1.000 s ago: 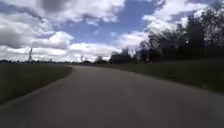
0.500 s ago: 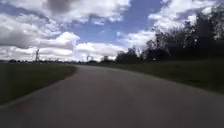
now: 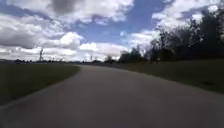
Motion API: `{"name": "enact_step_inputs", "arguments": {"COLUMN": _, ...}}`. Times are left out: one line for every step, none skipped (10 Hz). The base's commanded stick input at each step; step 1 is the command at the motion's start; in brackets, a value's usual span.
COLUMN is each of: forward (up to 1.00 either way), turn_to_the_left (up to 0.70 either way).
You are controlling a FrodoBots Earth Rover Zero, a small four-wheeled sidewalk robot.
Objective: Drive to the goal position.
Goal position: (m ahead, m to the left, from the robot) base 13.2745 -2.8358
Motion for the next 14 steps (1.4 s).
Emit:
{"name": "enact_step_inputs", "arguments": {"forward": 1.0, "turn_to_the_left": 0.0}}
{"name": "enact_step_inputs", "arguments": {"forward": 1.0, "turn_to_the_left": 0.0}}
{"name": "enact_step_inputs", "arguments": {"forward": 1.0, "turn_to_the_left": 0.0}}
{"name": "enact_step_inputs", "arguments": {"forward": 1.0, "turn_to_the_left": 0.0}}
{"name": "enact_step_inputs", "arguments": {"forward": 1.0, "turn_to_the_left": 0.0}}
{"name": "enact_step_inputs", "arguments": {"forward": 1.0, "turn_to_the_left": 0.0}}
{"name": "enact_step_inputs", "arguments": {"forward": 1.0, "turn_to_the_left": 0.0}}
{"name": "enact_step_inputs", "arguments": {"forward": 1.0, "turn_to_the_left": 0.0}}
{"name": "enact_step_inputs", "arguments": {"forward": 1.0, "turn_to_the_left": 0.0}}
{"name": "enact_step_inputs", "arguments": {"forward": 1.0, "turn_to_the_left": 0.0}}
{"name": "enact_step_inputs", "arguments": {"forward": 1.0, "turn_to_the_left": 0.0}}
{"name": "enact_step_inputs", "arguments": {"forward": 1.0, "turn_to_the_left": 0.0}}
{"name": "enact_step_inputs", "arguments": {"forward": 1.0, "turn_to_the_left": 0.0}}
{"name": "enact_step_inputs", "arguments": {"forward": 1.0, "turn_to_the_left": 0.0}}
